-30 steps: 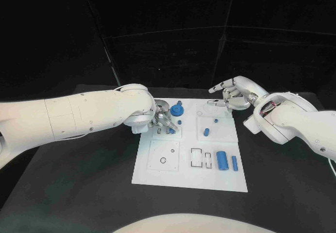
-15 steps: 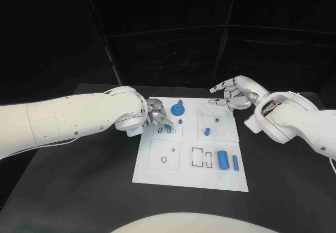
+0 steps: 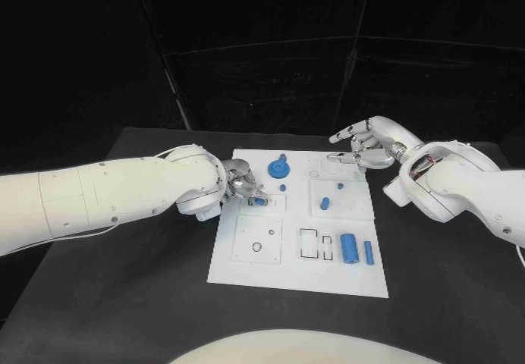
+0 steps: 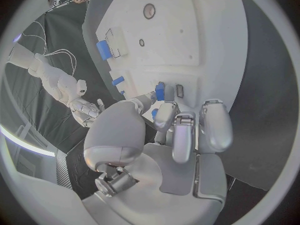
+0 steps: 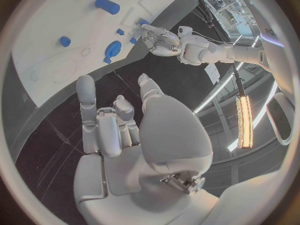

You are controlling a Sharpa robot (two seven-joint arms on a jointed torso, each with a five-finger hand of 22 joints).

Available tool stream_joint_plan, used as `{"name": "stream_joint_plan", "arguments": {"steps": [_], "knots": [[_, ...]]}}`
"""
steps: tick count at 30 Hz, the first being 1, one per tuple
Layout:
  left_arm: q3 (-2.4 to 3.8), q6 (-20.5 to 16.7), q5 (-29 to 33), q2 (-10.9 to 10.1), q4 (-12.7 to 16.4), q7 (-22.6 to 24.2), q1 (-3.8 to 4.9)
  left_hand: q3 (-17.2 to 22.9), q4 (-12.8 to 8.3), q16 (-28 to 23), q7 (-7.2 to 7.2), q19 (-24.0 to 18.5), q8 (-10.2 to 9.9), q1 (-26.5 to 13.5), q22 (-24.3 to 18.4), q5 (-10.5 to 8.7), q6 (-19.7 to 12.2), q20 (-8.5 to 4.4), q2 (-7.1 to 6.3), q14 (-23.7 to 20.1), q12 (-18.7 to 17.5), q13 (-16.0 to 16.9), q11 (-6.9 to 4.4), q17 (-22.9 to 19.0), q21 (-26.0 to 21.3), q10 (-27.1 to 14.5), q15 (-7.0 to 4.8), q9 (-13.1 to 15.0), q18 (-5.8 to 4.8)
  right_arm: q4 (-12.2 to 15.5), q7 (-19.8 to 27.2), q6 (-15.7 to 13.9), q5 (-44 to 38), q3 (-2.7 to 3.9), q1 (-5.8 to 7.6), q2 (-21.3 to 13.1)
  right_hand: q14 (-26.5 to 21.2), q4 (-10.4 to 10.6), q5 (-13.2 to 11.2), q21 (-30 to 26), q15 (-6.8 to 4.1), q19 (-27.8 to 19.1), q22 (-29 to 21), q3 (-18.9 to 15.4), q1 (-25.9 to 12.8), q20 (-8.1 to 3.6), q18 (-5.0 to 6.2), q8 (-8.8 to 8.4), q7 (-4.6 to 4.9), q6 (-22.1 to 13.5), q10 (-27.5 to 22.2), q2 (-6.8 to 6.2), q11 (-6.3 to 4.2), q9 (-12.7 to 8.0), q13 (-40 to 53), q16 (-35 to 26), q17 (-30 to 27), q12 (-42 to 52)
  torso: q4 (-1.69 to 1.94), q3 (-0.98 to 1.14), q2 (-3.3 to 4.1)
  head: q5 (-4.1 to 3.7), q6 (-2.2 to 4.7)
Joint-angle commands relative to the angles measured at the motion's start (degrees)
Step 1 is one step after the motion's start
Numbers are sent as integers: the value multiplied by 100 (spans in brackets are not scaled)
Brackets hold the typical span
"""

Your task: Assemble the parts on the task board

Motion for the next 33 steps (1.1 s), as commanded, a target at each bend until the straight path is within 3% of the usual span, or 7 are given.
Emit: {"name": "stream_joint_plan", "arguments": {"steps": [1, 33], "knots": [[4, -149, -192, 23, -15, 10, -23, 790, -768, 36, -33, 34, 26, 12, -3, 16, -7, 1, 69, 595, 11, -10, 9, 1509, 16, 34, -34, 6, -40, 2, 37, 35, -3, 4, 10, 3, 213, 6, 28, -18, 1, 15, 2, -27, 12, -6, 57, 14, -15, -24, 35, 31, -24, -4, 4, -7, 6, 19, -15, 3, 1, 5, -4], [6, -277, -574, 41, 49, 24, -54, 844, -780, 36, -37, 40, 52, -6, 9, 15, -8, -1, 62, 595, 8, -14, 6, 1509, 22, 39, -35, 30, -42, -20, 49, 69, -3, 4, 9, 40, 214, 13, 51, -25, -1, 16, -8, -36, 10, -8, 58, 20, -17, -24, 30, 36, -26, -4, -9, -11, 2, 15, -3, 3, 7, -23, -43]]}}
